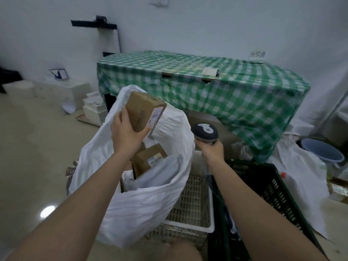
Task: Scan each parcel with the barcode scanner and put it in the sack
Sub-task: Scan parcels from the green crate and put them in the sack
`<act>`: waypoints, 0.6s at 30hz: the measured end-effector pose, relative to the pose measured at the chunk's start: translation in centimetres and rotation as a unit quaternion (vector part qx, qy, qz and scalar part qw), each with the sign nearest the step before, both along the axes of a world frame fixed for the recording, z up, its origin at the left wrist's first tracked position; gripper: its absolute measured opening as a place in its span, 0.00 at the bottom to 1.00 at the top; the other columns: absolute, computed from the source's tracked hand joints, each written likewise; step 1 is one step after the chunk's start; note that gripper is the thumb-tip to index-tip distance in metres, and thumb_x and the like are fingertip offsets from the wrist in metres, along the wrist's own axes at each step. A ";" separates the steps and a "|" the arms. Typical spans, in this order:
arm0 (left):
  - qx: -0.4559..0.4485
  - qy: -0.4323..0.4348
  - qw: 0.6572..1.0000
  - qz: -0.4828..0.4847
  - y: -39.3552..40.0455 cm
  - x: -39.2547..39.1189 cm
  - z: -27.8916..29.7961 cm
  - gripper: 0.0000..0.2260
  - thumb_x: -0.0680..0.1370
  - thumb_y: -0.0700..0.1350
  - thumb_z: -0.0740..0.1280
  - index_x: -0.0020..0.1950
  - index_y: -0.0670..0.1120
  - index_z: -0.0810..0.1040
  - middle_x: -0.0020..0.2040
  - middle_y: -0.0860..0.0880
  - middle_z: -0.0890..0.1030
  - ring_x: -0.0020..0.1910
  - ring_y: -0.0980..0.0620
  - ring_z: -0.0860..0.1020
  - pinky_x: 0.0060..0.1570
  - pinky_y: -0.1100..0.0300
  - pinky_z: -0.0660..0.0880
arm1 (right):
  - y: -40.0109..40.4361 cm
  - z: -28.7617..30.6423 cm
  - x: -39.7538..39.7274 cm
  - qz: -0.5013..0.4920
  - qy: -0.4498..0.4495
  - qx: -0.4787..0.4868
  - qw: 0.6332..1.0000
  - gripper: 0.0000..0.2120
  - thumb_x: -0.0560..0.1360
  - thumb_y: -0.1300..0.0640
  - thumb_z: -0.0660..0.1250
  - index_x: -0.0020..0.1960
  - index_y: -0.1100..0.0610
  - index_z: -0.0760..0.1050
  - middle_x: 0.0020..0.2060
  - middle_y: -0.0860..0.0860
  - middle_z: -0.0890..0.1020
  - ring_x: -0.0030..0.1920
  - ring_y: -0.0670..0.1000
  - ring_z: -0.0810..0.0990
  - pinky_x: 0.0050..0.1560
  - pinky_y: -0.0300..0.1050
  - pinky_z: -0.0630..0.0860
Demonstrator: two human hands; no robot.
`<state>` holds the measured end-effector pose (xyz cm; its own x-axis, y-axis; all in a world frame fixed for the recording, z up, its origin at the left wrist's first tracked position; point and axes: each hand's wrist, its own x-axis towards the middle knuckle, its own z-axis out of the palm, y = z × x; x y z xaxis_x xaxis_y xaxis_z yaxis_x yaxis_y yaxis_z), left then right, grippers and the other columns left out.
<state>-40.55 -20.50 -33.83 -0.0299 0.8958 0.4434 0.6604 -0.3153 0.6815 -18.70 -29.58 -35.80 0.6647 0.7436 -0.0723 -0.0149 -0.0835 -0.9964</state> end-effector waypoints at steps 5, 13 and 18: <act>-0.127 0.380 0.915 -0.042 4.5 -0.1 -4.4 0.44 0.74 0.56 0.70 0.79 0.50 0.44 0.78 0.40 0.40 0.76 0.36 0.41 0.73 0.40 0.49 | 2.5 -2.3 0.1 0.006 -0.041 -0.064 0.997 0.10 0.69 0.55 0.75 0.46 0.54 0.76 0.44 0.54 0.81 0.50 0.56 0.80 0.53 0.52 0.77; -0.152 0.402 0.899 -0.087 4.7 3.4 -6.2 0.30 0.79 0.41 0.61 0.78 0.49 0.52 0.78 0.42 0.50 0.77 0.39 0.49 0.72 0.41 0.55 | 1.7 -3.8 2.1 0.030 -0.001 -0.059 0.998 0.20 0.70 0.61 0.75 0.59 0.63 0.76 0.48 0.56 0.82 0.51 0.56 0.81 0.56 0.52 0.78; -0.078 0.414 0.906 -0.034 4.5 3.8 -6.1 0.22 0.78 0.47 0.65 0.68 0.42 0.63 0.71 0.44 0.65 0.72 0.42 0.61 0.67 0.46 0.66 | -0.1 -3.9 2.6 0.023 0.022 -0.060 0.998 0.12 0.72 0.62 0.73 0.53 0.64 0.77 0.38 0.54 0.81 0.40 0.51 0.79 0.42 0.43 0.75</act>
<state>-36.77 -16.05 -39.88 0.3125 0.9368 0.1571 0.9485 -0.3166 0.0016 -16.13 -29.72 -39.69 0.6238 0.7580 -0.1905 -0.0519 -0.2030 -0.9778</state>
